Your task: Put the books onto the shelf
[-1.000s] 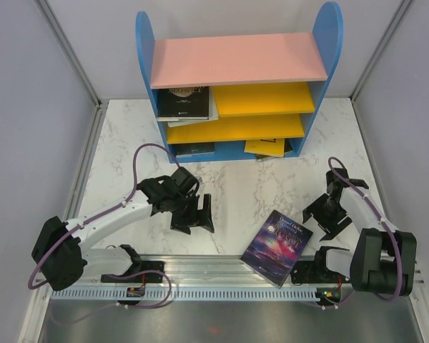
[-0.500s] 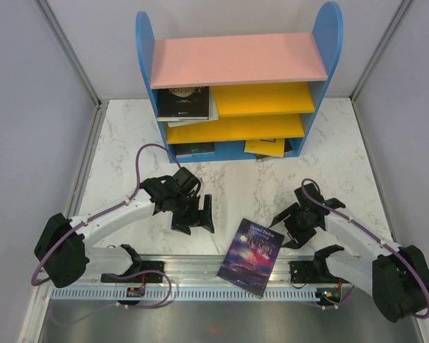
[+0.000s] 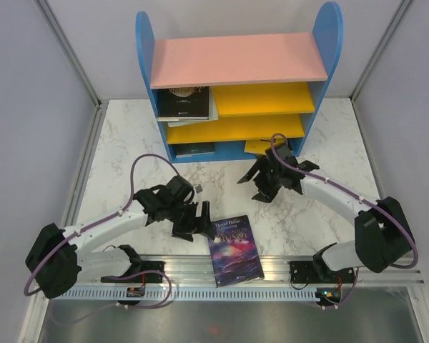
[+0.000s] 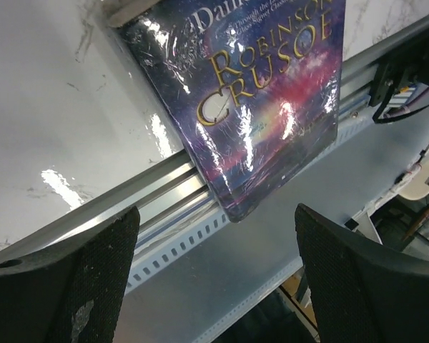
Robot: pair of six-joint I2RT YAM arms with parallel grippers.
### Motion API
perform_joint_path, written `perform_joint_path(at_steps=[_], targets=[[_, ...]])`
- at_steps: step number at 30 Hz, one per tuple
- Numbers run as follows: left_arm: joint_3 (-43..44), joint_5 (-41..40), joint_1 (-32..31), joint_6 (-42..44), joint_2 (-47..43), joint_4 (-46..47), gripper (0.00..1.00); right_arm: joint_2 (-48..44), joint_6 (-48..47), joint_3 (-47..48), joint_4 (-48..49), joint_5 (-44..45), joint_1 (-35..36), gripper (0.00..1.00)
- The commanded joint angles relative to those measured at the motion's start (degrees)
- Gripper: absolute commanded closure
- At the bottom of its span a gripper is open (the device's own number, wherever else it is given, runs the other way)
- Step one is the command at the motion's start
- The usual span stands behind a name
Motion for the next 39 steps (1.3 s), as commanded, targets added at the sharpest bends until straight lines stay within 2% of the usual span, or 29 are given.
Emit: perform_joint_path(at_steps=[1,3,6,13,21,23,27,30,31,33,36,39], targets=[[-4.3,6.9,-0.2,-2.2,-4.9,8.3,0.09,-3.4,-15.1,4.8,-17.2,8.3,-0.8,0.20],[-5.8,8.0,-0.2,-2.8,-5.9,9.3,0.09,-6.0,-18.5,3.5,-19.5,8.8,-0.8,0.20],[-8.0,8.0,-0.3,-3.3,-5.5,10.0,0.10,-10.6,-18.8,-2.0,-19.7,6.1,-0.7,0.20],[-15.4,10.1,-0.7,-8.6,-5.4,18.3,0.11,-20.8,-17.5,-14.2,-15.3,1.5,1.2,0.20],[-19.6,7.3,-5.7,-16.3,-0.5,30.0,0.11,-22.8,-10.2,-22.5,-5.7,-2.3,12.1,0.20],[-19.7,5.7,-8.0,-18.5,2.0,32.5,0.12,-22.4,-8.0,-25.1,-1.1,-2.9,15.5,0.20],[-19.4,2.2,-11.7,-22.3,6.3,37.3,0.13,-20.0,-4.9,-29.4,7.2,-5.9,17.5,0.19],[-19.7,-0.3,-14.5,-26.1,7.9,41.2,0.14,-17.6,-3.0,-33.8,17.2,-10.9,17.5,0.19],[-20.1,-1.7,-14.9,-26.9,8.6,42.8,0.14,-17.0,-0.6,-36.5,23.8,-12.2,17.5,0.20],[-21.1,-3.2,-16.4,-29.8,8.4,44.4,0.15,-16.1,1.9,-39.6,32.2,-14.2,17.5,0.20],[-23.3,-6.0,-17.7,-33.2,5.8,47.0,0.16,-15.8,5.2,-42.1,39.4,-15.6,17.6,0.21],[-26.8,-8.9,-18.1,-36.6,0.1,48.9,0.21,-16.2,6.5,-43.2,42.5,-16.6,17.5,0.21]])
